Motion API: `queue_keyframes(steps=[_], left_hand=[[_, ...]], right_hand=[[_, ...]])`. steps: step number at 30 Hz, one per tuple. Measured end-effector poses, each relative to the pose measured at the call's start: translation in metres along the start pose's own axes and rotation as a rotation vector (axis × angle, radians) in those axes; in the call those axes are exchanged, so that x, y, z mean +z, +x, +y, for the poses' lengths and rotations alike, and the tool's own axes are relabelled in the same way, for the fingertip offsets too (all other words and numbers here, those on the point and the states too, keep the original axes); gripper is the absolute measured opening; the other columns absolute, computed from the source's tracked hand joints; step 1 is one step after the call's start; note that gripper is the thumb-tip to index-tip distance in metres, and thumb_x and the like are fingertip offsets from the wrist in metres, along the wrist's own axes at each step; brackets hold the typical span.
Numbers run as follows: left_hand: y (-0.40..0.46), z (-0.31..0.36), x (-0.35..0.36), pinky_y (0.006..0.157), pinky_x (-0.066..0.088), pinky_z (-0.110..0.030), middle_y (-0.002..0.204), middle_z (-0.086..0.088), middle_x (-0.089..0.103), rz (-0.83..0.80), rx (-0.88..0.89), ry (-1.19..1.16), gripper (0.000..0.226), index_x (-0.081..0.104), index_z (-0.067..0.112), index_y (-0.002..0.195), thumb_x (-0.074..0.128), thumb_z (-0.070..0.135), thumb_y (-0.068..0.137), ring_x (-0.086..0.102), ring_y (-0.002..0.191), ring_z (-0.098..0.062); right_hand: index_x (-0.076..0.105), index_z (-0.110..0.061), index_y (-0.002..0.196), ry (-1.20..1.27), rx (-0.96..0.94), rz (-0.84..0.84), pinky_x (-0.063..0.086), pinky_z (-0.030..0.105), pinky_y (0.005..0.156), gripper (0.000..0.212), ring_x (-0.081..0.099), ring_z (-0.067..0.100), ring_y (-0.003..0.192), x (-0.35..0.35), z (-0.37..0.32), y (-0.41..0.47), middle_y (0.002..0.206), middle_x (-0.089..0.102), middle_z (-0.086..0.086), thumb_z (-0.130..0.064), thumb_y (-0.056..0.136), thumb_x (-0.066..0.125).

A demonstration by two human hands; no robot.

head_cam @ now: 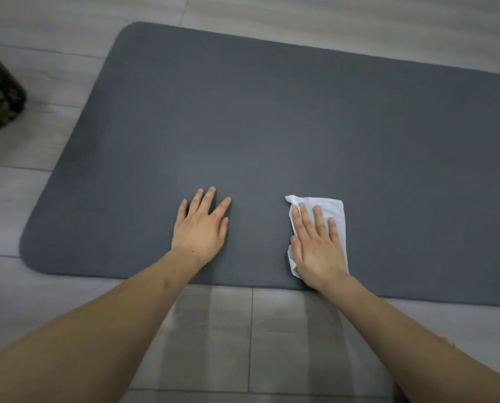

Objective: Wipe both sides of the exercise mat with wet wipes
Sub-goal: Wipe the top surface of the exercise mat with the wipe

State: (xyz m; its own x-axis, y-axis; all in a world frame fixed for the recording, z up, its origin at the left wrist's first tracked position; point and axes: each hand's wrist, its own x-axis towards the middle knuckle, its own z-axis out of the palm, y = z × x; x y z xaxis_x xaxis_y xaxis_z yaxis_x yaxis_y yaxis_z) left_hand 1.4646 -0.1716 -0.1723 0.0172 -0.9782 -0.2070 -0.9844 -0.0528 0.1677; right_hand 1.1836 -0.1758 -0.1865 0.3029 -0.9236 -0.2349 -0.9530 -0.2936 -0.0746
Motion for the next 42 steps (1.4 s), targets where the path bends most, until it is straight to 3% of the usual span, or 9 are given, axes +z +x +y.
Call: queue_keyframes(steps=[9,16,21,25,28,30,34,38,42], left_hand=[[-0.034,-0.094,-0.009,0.125,0.01,-0.049,0.17,-0.003,0.012,0.063,-0.242,-0.026,0.052,0.026,0.04,0.158,0.029,0.042,0.106,0.007,0.156,-0.027],[-0.061,-0.167,-0.018,0.124,0.014,-0.052,0.168,-0.004,0.019,0.098,-0.411,-0.024,0.052,0.034,0.035,0.155,0.037,0.034,0.104,0.012,0.155,-0.03],[-0.066,-0.184,-0.019,0.124,0.014,-0.051,0.168,-0.003,0.019,0.114,-0.451,-0.059,0.05,0.034,0.035,0.155,0.035,0.035,0.106,0.013,0.155,-0.03],[-0.06,-0.185,-0.018,0.124,0.014,-0.05,0.168,-0.002,0.018,0.128,-0.441,-0.06,0.05,0.033,0.036,0.155,0.036,0.035,0.105,0.012,0.155,-0.029],[-0.052,-0.187,-0.02,0.124,0.013,-0.051,0.168,-0.001,0.017,0.128,-0.438,-0.068,0.05,0.032,0.036,0.155,0.035,0.035,0.105,0.012,0.154,-0.03],[-0.046,-0.19,-0.022,0.124,0.012,-0.052,0.168,-0.002,0.018,0.134,-0.429,-0.061,0.05,0.033,0.036,0.155,0.034,0.035,0.105,0.013,0.154,-0.03],[-0.04,-0.198,-0.026,0.123,0.014,-0.052,0.167,-0.002,0.021,0.128,-0.409,-0.077,0.049,0.034,0.035,0.154,0.036,0.034,0.105,0.016,0.153,-0.03],[-0.042,-0.201,-0.026,0.12,0.02,-0.052,0.165,-0.003,0.027,0.126,-0.381,-0.055,0.049,0.038,0.034,0.152,0.038,0.035,0.103,0.023,0.149,-0.032],[-0.045,-0.207,-0.021,0.117,0.023,-0.051,0.163,-0.002,0.029,0.162,-0.349,-0.032,0.048,0.04,0.035,0.151,0.036,0.039,0.104,0.026,0.147,-0.032]], right_hand=[[0.006,-0.022,0.166,-0.005,-0.484,0.014,0.005,0.053,0.128,0.062,-0.006,0.021,0.16,0.003,-0.141,0.045,0.174,0.001,-0.007,-0.041,0.107,0.014],[0.001,-0.03,0.166,-0.07,-0.925,-0.067,-0.002,0.048,0.128,0.06,-0.004,0.018,0.16,-0.004,-0.224,0.081,0.173,0.006,-0.01,-0.043,0.109,0.015],[0.002,-0.026,0.166,0.118,-0.889,-0.096,0.001,0.045,0.128,0.061,-0.002,0.007,0.158,-0.019,-0.214,0.121,0.172,0.013,-0.009,-0.045,0.109,0.014],[0.017,-0.017,0.165,0.307,-0.855,-0.087,0.017,0.044,0.125,0.062,0.029,0.017,0.15,-0.024,-0.201,0.135,0.163,0.037,0.0,-0.037,0.107,0.021],[0.036,-0.023,0.155,0.464,-0.82,-0.072,0.03,0.039,0.117,0.049,0.046,0.017,0.133,-0.024,-0.203,0.134,0.145,0.045,-0.015,-0.03,0.107,0.026],[0.037,-0.024,0.155,0.428,-0.757,-0.04,0.027,0.037,0.12,0.05,0.04,0.014,0.143,-0.022,-0.204,0.136,0.154,0.042,-0.013,-0.032,0.107,0.025],[0.018,-0.024,0.165,-0.015,-0.702,-0.001,0.009,0.046,0.128,0.061,-0.002,0.019,0.16,-0.009,-0.206,0.135,0.173,0.008,-0.003,-0.044,0.107,0.016],[0.012,-0.029,0.166,-0.116,-0.731,0.013,0.01,0.05,0.128,0.06,-0.003,0.025,0.16,-0.007,-0.201,0.112,0.174,0.004,0.002,-0.047,0.109,0.004],[0.012,-0.027,0.166,-0.169,-0.862,0.006,0.01,0.049,0.128,0.057,-0.003,0.024,0.16,-0.005,-0.182,0.079,0.174,0.003,0.0,-0.042,0.111,0.012]])
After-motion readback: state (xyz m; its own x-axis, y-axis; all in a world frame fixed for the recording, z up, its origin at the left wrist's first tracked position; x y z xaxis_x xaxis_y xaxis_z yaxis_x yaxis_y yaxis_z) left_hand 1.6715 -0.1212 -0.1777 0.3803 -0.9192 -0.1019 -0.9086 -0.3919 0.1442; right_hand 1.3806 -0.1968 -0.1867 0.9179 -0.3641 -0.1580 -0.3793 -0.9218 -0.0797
